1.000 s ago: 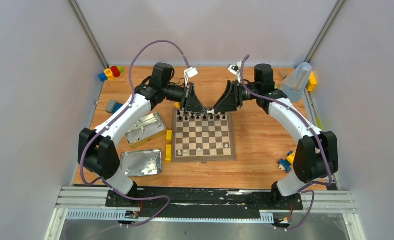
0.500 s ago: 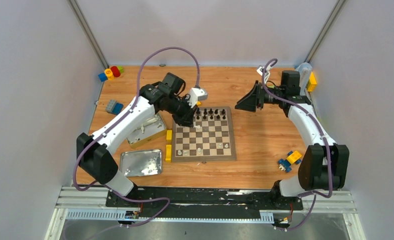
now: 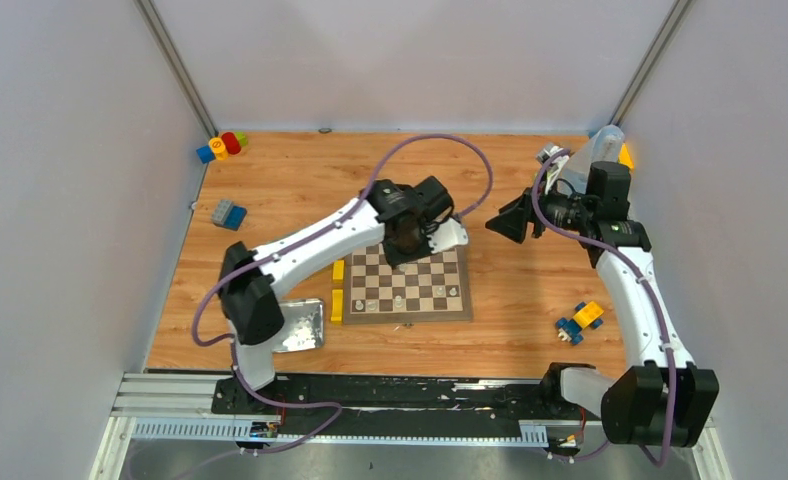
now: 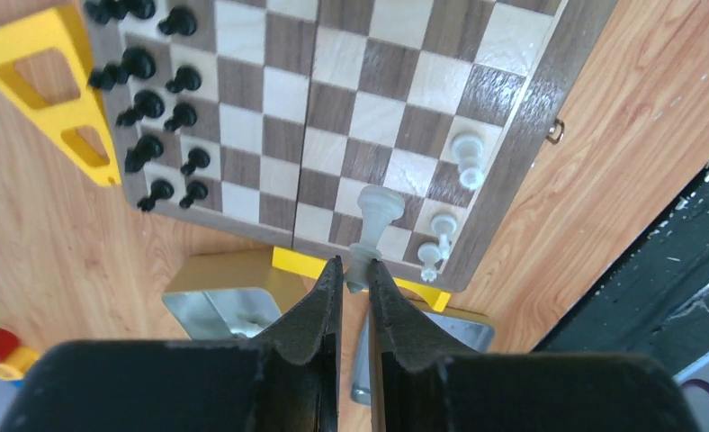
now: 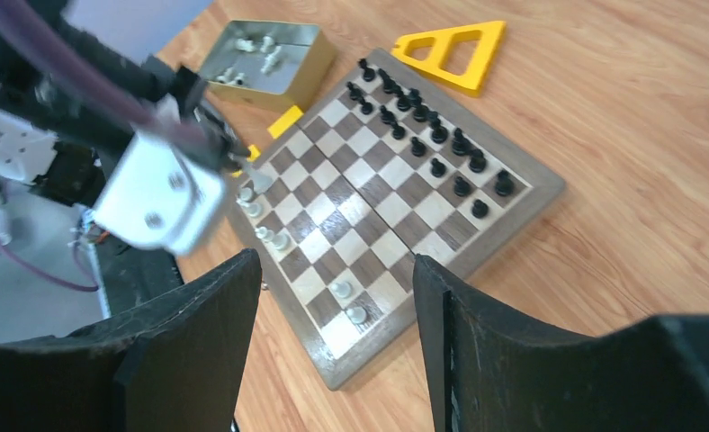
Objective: Set up the chess pieces on the board
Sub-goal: Place the chess piece on the chessboard.
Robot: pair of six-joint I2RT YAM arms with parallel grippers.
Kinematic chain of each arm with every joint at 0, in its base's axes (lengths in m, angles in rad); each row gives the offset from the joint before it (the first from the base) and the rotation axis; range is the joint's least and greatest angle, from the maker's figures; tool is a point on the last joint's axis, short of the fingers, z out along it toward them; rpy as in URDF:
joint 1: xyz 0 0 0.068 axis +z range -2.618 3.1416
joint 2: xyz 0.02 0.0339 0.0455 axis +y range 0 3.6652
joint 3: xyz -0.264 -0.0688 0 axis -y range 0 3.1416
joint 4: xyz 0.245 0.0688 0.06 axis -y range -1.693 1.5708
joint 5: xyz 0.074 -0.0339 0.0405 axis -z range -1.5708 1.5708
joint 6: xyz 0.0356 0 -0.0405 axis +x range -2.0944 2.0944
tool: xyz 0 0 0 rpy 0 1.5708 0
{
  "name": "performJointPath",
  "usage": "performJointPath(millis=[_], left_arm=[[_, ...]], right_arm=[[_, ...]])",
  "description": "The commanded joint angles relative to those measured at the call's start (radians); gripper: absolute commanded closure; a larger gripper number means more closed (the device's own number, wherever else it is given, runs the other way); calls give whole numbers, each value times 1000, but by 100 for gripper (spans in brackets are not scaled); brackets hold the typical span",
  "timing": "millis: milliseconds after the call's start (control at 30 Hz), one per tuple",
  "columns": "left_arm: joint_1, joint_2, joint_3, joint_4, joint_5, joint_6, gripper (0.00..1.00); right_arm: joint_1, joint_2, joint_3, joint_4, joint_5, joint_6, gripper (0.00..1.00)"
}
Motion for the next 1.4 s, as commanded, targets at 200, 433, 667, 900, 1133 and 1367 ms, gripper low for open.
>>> performJointPath(millis=[200, 433, 667, 900, 1133, 1367], left_arm=[[-163, 273, 236, -195, -137, 47, 95], [-207, 342, 250, -222, -123, 40, 95], [-225, 389, 256, -227, -116, 31, 95], [-241, 433, 271, -235, -123, 18, 94], [-253, 459, 288, -234, -157, 8, 94], [-260, 467, 290, -230, -180, 3, 93]], right_arm=[[-79, -121, -6, -48, 218, -28, 37], [-153, -101, 7, -38, 273, 24, 38], [-198, -95, -5, -28, 238, 36, 38], [-217, -95, -13, -26, 225, 30, 38], [-220, -92, -18, -26, 205, 27, 38], [-222, -88, -22, -26, 191, 24, 38]])
